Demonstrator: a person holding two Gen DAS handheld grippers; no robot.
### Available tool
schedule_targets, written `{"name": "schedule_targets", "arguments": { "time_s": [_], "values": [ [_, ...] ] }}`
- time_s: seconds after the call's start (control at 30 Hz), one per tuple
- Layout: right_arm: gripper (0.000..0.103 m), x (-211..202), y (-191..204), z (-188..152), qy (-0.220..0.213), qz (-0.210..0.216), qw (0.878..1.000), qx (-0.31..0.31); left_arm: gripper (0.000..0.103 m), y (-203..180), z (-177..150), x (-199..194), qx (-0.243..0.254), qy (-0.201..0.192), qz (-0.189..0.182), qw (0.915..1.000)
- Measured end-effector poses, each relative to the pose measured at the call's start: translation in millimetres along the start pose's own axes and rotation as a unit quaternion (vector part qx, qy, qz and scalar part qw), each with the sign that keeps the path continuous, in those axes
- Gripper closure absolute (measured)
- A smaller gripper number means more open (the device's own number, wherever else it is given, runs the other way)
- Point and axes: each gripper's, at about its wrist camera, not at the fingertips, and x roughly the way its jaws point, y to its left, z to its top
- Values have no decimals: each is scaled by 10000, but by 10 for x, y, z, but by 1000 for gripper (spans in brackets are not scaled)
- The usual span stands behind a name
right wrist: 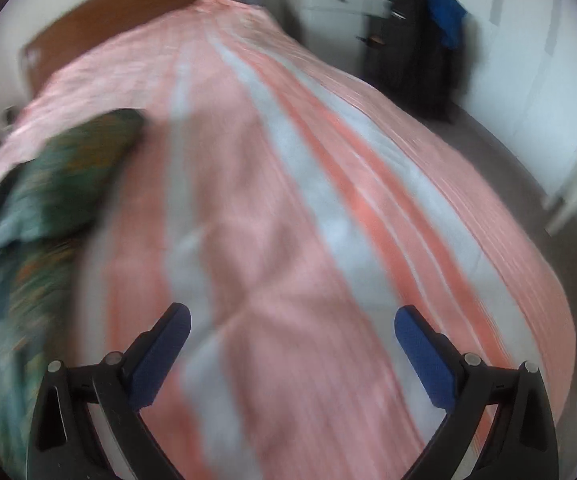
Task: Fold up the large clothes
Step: 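Grasp the jacket hem with both tools and fold it up toward the collar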
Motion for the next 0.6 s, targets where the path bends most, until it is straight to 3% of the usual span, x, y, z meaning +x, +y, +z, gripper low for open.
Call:
{"name": "schedule_targets", "arguments": {
  "time_s": [0.07,0.1,0.13,0.2,0.27,0.3,0.33,0.4,0.43,0.6],
  "values": [
    [2,-313,165,-187,229,1053,9937,-311,36,-50,-43,31,146,125,192,9996],
    [2,-424,251,-327,541,1577,9853,-375,46,-73,-57,34,195,144,261,9994],
    [2,-505,327,-465,794,1928,9772,-396,53,-93,-75,27,228,153,321,9991],
    [2,-611,505,-752,1166,2347,9639,-481,78,-105,-75,-3,190,148,423,9988],
    [10,-575,686,-969,1510,2477,9555,-537,86,-69,-59,-48,21,120,368,9992],
    [26,-521,762,-1048,1710,2469,9522,-560,89,-40,-52,-71,-78,96,292,9995],
    [50,-463,820,-1102,1865,2414,9504,-610,91,-16,-49,-97,-144,72,232,9996],
    [69,-424,908,-1138,1876,2117,9562,-757,93,-11,-64,-164,-139,14,155,9998],
    [87,-460,921,-1125,1833,2166,9560,-743,93,-22,-79,-207,-81,-13,122,9999],
    [90,-806,1014,-1083,1681,2222,9548,-1039,94,-95,-258,-437,124,69,46,9999]
  ]
}}
